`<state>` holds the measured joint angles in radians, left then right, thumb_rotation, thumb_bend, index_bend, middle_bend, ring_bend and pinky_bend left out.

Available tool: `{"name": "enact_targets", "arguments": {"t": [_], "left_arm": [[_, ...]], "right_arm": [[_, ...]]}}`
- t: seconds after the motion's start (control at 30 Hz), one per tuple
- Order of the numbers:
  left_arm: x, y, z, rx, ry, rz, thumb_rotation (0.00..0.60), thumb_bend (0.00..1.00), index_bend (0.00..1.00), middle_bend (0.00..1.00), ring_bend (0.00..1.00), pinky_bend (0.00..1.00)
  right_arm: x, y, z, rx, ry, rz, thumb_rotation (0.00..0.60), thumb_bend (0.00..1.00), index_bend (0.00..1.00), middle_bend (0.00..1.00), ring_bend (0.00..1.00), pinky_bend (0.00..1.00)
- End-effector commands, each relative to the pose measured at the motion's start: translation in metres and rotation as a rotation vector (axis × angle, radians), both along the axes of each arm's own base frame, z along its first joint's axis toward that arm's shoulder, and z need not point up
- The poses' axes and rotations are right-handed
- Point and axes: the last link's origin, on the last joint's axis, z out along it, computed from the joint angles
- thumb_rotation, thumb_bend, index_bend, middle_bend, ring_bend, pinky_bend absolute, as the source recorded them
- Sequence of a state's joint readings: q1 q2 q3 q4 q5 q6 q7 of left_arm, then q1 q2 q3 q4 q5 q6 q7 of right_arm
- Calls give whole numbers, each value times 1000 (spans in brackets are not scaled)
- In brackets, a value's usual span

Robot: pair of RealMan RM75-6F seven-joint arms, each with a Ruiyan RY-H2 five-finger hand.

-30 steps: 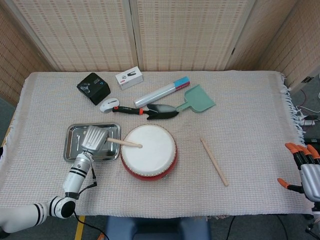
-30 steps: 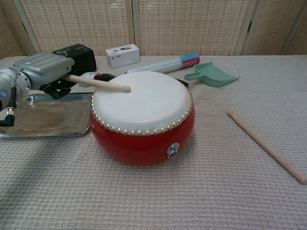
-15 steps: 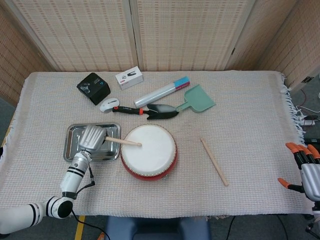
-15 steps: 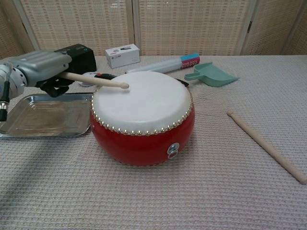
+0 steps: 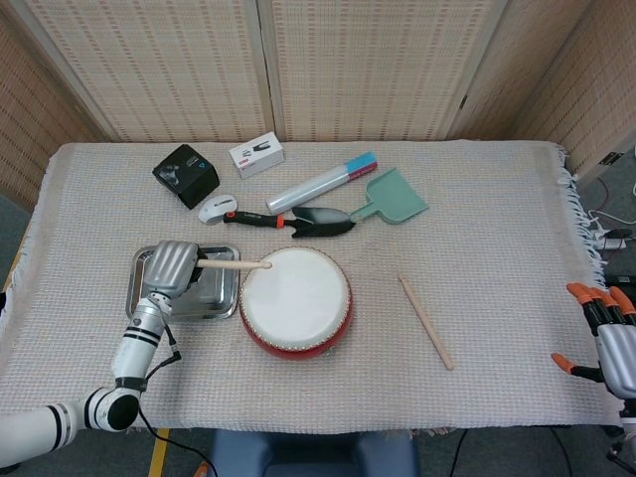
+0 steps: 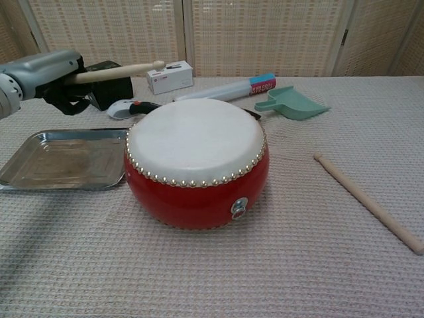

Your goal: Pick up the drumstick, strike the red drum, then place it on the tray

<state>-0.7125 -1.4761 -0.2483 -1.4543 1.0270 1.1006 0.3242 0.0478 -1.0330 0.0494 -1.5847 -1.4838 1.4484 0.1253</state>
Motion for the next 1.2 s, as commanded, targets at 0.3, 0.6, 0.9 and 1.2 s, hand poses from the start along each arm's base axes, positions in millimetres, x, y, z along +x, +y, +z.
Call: {"name": "enact_targets", "arguments": {"t": [0.3, 0.6, 0.9, 1.2], "left_arm": [[-63, 34, -19, 54, 78, 134, 600, 575, 1000, 1000, 972, 1000], [-60, 43, -37, 5, 94, 143, 600, 575, 1000, 1000, 942, 1000], [-68, 49, -44, -8, 256, 120, 600, 576, 1000, 1000, 917, 1000], [-74, 43, -43, -44, 253, 132, 600, 535, 959, 918, 826, 993]], "right_arm": [[-2, 2, -1, 5, -1, -13, 600, 97, 105, 108, 0, 0], [0, -1, -4, 13, 3, -17, 600, 97, 105, 108, 0, 0], [0, -2, -4, 11, 8, -30, 600, 97, 105, 108, 0, 0], [0, -5, -7, 20, 2, -28, 600, 97, 105, 108, 0, 0]]}}
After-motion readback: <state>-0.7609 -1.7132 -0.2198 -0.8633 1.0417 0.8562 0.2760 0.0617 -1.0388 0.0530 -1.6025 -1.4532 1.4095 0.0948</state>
